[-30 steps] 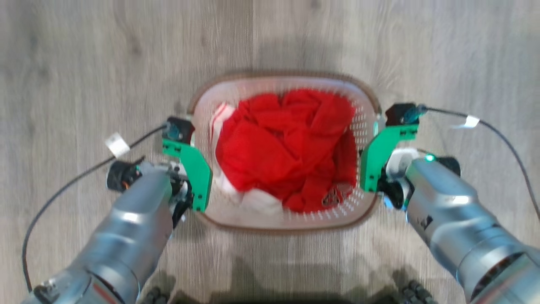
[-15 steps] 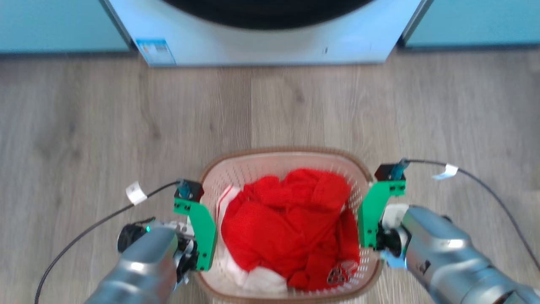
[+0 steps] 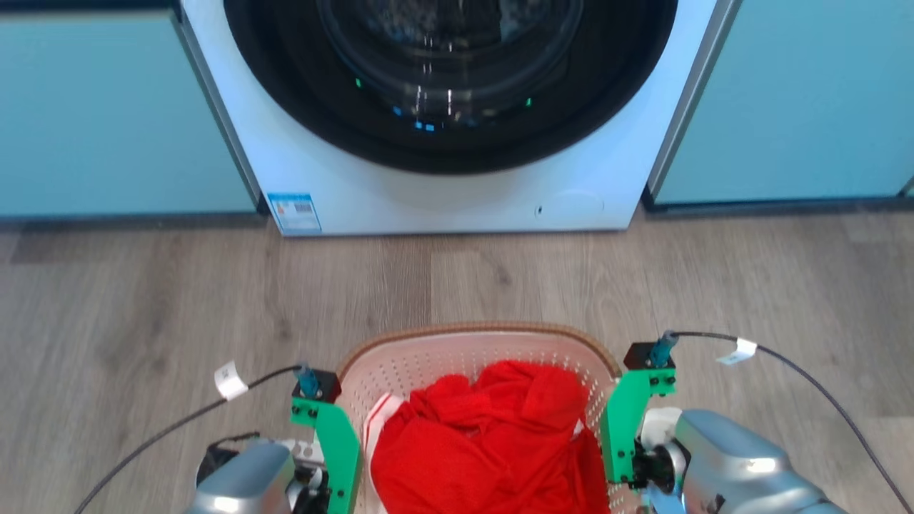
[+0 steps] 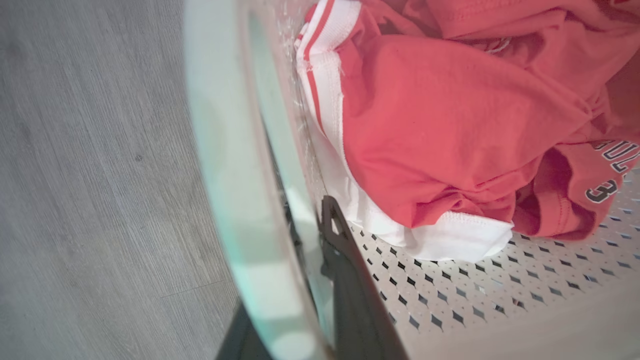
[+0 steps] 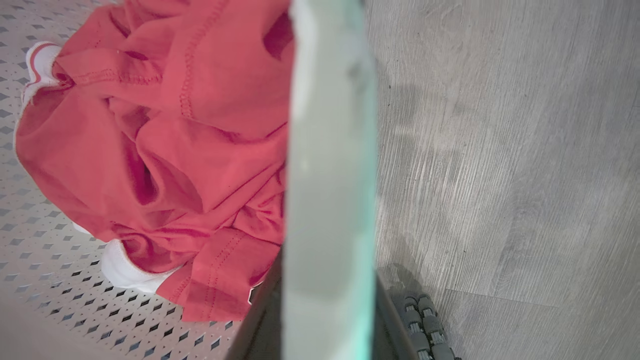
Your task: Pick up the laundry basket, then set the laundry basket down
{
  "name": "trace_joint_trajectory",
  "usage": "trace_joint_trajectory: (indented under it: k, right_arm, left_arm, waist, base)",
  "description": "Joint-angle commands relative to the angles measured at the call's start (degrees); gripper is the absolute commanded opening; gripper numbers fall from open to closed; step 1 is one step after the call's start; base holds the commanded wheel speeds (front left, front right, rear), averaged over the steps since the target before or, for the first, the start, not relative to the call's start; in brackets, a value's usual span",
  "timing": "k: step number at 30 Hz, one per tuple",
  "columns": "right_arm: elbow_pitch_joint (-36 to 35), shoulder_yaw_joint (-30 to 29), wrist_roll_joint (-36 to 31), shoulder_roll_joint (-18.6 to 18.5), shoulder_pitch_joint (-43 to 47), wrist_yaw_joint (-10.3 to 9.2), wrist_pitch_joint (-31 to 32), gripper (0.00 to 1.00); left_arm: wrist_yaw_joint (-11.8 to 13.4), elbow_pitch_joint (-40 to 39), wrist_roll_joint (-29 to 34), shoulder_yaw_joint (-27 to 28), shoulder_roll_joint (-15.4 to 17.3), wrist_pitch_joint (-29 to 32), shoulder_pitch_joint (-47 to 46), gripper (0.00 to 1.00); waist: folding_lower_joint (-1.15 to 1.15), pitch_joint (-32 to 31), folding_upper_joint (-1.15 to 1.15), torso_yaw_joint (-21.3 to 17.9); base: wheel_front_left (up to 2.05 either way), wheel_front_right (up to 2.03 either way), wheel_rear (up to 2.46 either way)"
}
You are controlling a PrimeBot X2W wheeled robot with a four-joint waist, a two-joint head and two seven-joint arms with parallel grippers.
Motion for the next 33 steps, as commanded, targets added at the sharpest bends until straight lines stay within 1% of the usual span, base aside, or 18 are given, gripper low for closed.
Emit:
trace_joint_trajectory:
  k: [1, 10, 33]
  right_arm:
    - [-2.72, 1.18, 0.01, 1.04, -1.11, 0.92, -0.08, 0.00]
    - [-2.65, 2.96, 1.87, 1.32, 0.11, 0.92, -0.36, 0.00]
    - [-1.87, 6.50, 4.99, 1.51, -0.58, 0.92, -1.94, 0.00]
  left_arm:
    - [-0.42, -1.43, 0.09, -0.45, 1.33, 0.31, -1.73, 0.00]
    - [-0.43, -2.29, -2.47, -2.32, 1.35, 1.03, -0.30, 0.00]
    - [-0.43, -1.49, -5.62, -4.86, 1.44, 0.04, -0.81, 0.00]
  waist:
    - [0.01, -2.05, 0.00, -0.01]
    - [0.01, -4.82, 0.00, 0.22]
    - [0.01, -5.10, 0.00, -0.04]
  base:
    - [0.00, 0.00, 0.00]
    - [0.00, 0.00, 0.00]
    - [0.00, 0.00, 0.00]
